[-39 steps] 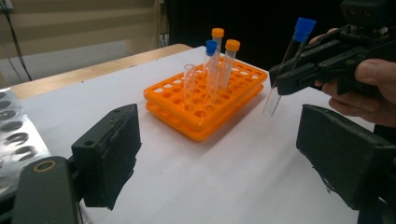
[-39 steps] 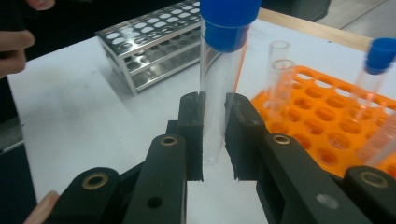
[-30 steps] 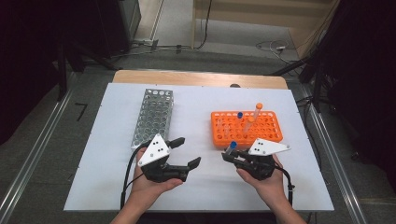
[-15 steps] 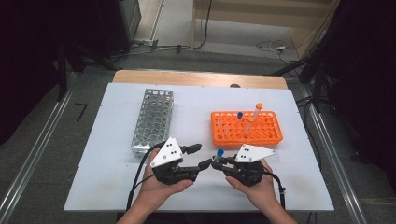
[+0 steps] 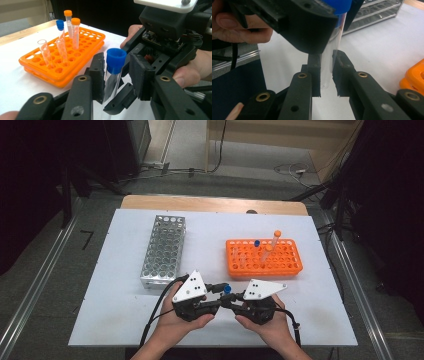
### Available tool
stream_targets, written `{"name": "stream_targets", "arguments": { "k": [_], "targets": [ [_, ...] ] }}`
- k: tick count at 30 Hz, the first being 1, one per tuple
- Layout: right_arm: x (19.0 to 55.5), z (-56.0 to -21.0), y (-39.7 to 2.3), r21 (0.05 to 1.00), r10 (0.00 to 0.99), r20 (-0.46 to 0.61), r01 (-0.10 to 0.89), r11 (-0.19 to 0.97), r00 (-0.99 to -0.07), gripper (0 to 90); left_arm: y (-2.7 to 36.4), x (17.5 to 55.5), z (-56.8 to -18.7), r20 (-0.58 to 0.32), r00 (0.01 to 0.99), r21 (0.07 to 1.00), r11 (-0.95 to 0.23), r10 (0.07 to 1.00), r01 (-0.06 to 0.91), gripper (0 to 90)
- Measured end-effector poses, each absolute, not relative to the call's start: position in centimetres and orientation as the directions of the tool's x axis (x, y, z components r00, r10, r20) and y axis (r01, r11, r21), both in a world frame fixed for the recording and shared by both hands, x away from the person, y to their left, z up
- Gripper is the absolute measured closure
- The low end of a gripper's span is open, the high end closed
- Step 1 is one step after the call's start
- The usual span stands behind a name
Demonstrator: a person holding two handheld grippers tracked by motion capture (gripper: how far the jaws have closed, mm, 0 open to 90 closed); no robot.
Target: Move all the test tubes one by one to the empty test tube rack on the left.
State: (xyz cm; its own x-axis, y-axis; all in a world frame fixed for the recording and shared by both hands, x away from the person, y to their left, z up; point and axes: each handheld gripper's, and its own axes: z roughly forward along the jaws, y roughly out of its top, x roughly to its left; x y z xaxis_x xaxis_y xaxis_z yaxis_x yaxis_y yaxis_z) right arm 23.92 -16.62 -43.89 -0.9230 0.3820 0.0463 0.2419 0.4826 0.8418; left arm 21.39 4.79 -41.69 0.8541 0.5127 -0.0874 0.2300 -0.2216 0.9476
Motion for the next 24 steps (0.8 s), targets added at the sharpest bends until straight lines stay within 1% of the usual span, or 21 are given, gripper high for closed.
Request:
{"name": "stream_targets", "arguments": {
  "k": [9, 15, 17, 19, 24],
  "targets": [
    [23.7, -43.9, -16.4, 0.838, 0.372, 0.036, 0.231, 0.495, -0.927, 75.2, 4.9, 21.4, -41.6, -0.072, 0.851, 0.947, -0.232, 0.521, 0.222, 75.2],
    [23.8, -44.0, -16.4, 0.841, 0.37, 0.043, 0.234, 0.488, -0.928, 74.7, 5.1, 21.4, -41.6, -0.063, 0.851, 0.949, -0.231, 0.522, 0.213, 76.2],
    [23.8, -43.9, -16.4, 0.844, 0.368, 0.046, 0.234, 0.483, -0.929, 73.1, 5.2, 21.4, -41.5, -0.061, 0.851, 0.952, -0.225, 0.522, 0.207, 76.4],
    [23.9, -44.0, -16.5, 0.845, 0.367, 0.053, 0.238, 0.479, -0.929, 65.1, 5.4, 21.5, -41.4, -0.071, 0.847, 0.956, -0.207, 0.527, 0.209, 76.4],
    [24.0, -43.9, -17.1, 0.86, 0.372, 0.071, 0.246, 0.448, -0.926, 41.5, 6.2, 21.8, -40.9, -0.077, 0.836, 0.959, -0.189, 0.544, 0.211, 76.5]
  ]
}}
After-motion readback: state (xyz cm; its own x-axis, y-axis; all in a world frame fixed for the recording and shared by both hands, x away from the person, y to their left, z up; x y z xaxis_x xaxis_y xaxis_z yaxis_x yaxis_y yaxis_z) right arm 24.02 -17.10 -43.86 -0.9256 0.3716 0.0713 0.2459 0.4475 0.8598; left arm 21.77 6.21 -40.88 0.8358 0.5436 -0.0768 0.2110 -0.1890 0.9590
